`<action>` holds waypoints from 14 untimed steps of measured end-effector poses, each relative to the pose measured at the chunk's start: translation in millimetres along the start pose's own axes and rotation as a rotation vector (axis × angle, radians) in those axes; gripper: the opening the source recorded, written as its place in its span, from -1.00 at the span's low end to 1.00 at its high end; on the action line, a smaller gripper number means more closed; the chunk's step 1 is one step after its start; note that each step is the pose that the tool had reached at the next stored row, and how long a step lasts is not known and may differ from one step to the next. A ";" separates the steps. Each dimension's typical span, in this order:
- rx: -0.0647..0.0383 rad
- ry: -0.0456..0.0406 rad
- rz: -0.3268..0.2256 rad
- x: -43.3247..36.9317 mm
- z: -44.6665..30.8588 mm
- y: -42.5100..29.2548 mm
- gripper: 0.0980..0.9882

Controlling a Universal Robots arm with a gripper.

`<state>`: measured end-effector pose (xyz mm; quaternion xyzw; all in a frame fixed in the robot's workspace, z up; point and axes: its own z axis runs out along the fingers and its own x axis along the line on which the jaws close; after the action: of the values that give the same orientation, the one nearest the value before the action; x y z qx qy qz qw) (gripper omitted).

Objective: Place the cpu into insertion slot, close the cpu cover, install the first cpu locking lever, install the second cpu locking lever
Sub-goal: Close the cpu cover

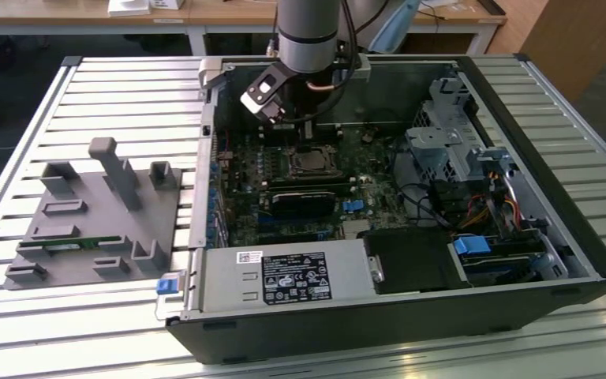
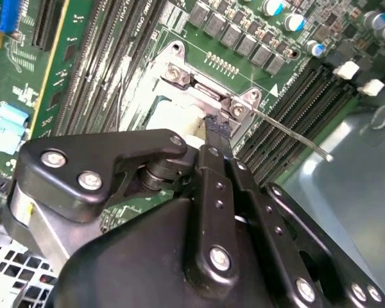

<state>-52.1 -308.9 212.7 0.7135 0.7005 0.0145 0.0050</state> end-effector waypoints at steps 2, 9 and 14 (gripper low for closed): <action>0.000 0.0003 0.000 0.0 -0.4 0.1 -0.98; 0.000 0.0002 0.000 -3.7 -0.4 0.7 -0.98; 0.000 0.0001 0.000 -4.4 -0.2 2.8 -0.98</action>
<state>-49.4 -313.3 213.0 0.7135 0.7005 0.0145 0.0050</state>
